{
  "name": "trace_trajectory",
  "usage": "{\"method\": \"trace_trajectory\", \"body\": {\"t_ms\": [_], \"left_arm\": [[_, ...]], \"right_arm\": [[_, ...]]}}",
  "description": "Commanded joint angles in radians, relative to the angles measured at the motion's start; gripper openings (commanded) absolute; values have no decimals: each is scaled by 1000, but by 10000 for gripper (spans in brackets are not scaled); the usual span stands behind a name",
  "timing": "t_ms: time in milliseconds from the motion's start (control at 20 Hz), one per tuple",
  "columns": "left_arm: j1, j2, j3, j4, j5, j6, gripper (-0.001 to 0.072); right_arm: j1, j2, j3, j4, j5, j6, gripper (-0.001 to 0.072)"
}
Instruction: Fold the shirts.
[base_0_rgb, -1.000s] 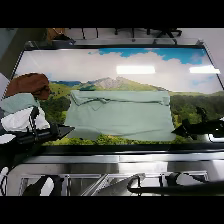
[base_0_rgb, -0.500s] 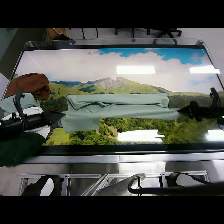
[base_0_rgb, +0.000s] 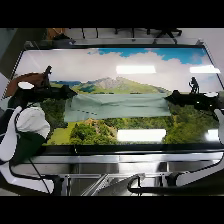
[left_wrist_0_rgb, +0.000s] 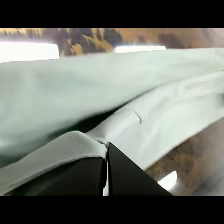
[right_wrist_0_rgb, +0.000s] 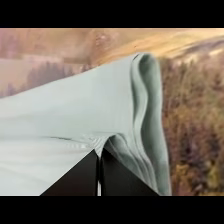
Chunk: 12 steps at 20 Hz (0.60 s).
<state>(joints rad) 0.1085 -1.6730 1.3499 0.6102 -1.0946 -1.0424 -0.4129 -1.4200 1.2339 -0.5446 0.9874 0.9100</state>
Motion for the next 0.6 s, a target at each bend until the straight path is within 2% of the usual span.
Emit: {"method": "trace_trajectory", "body": {"t_ms": [0,50,100,150,200,250,300,550], "left_arm": [[-13,-188,163,18,-19,-17,22],[-8,-208,195,55,-35,-40,24],[-8,-229,231,82,-62,-58,25],[-8,-247,270,99,-100,-68,258],[-8,-259,307,106,-136,-70,634],[-8,-265,343,105,-167,-75,698],[-7,-264,373,105,-180,-77,697],[-7,-264,555,103,-243,-134,696]], "right_arm": [[8,-58,47,2,-16,-63,24],[7,-57,62,-7,2,-84,30],[2,-58,84,-30,16,-89,162],[-6,-58,104,-58,26,-88,323],[-13,-58,122,-97,27,-84,415],[-16,-58,131,-131,27,-68,483],[-21,-59,133,-167,29,-43,530],[-8,-114,133,-136,87,-23,529]]}}
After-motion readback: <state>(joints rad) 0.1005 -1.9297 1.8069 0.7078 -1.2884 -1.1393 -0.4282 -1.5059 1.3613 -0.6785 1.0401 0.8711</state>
